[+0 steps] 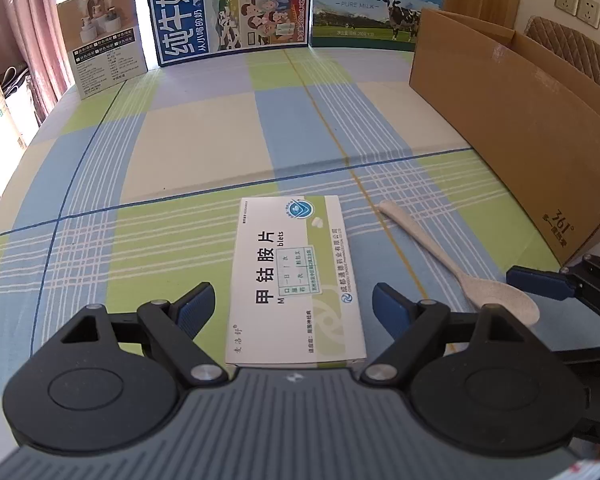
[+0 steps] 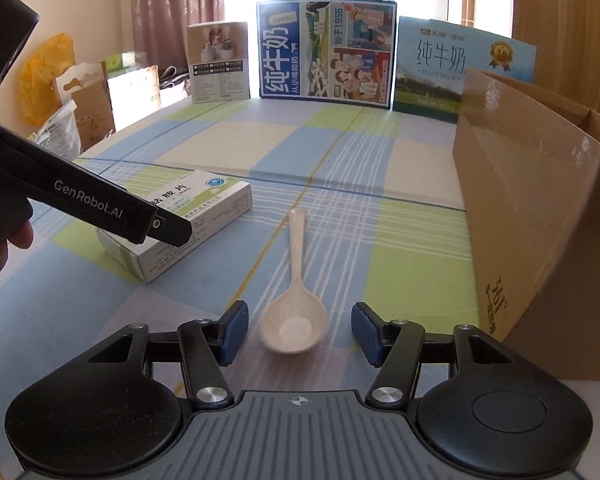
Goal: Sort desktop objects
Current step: 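Lift the medicine box with the left tool while the right tool lifts the spoon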
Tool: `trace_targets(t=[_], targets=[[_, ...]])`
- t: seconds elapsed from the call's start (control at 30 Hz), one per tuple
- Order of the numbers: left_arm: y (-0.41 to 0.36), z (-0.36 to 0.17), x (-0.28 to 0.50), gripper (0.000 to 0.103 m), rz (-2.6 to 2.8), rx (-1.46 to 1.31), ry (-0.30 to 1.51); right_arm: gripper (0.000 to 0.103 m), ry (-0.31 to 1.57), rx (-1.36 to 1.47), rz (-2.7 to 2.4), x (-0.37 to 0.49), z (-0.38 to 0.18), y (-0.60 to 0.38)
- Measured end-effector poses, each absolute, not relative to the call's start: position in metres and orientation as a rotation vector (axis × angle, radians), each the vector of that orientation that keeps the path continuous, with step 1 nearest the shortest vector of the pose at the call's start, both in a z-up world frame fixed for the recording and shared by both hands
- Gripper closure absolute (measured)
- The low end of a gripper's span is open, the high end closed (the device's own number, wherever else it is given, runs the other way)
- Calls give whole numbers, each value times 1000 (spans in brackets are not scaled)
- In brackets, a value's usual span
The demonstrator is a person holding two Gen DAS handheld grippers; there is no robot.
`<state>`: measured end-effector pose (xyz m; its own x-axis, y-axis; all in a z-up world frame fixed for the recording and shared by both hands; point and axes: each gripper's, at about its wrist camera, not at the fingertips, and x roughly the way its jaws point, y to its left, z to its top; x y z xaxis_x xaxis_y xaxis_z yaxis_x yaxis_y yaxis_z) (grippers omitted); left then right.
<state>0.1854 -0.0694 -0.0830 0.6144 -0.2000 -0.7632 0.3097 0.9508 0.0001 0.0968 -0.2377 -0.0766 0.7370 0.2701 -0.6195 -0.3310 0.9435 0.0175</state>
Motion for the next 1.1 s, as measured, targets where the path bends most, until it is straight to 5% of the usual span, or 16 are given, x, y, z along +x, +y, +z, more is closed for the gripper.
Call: trace_targets(t=[0.33, 1.1], targets=[[-74, -83, 187, 20, -303, 136, 859, 73, 652, -113, 343, 95, -76, -236], [-81, -94, 201, 25, -301, 170, 901, 73, 665, -63, 317, 94, -72, -240]])
